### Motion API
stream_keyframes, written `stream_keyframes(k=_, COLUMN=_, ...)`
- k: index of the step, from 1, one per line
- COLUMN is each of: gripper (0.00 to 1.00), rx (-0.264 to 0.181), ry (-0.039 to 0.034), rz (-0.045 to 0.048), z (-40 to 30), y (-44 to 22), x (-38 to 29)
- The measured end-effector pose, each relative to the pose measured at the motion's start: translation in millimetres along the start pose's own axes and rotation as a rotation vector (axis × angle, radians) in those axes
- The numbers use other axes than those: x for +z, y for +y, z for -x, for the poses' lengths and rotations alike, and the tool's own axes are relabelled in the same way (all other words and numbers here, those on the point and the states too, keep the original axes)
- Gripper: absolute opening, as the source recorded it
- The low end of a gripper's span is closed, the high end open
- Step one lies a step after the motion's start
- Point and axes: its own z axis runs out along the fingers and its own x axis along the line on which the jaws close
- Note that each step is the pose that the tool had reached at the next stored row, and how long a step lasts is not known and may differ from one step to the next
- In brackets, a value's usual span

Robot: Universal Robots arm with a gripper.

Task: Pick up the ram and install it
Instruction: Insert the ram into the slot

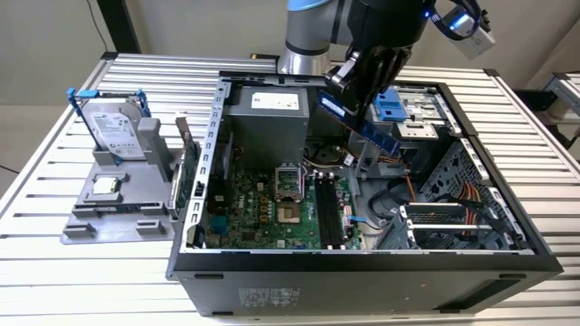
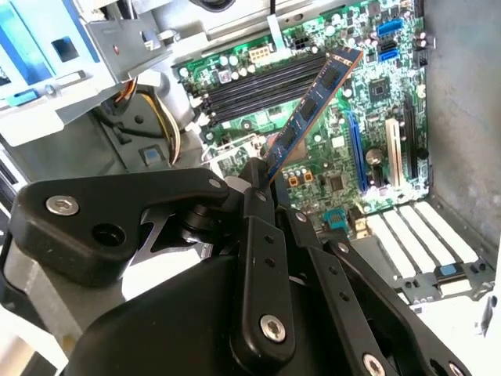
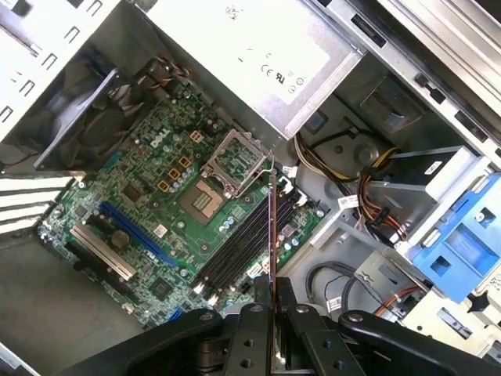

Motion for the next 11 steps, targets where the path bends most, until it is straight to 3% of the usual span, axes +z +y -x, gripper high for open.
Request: stream_keyframes(k=11, gripper=0.00, rx=0.068, ry=-0.0004, rz=0.0000, z=0.0, y=0.0, x=0.1)
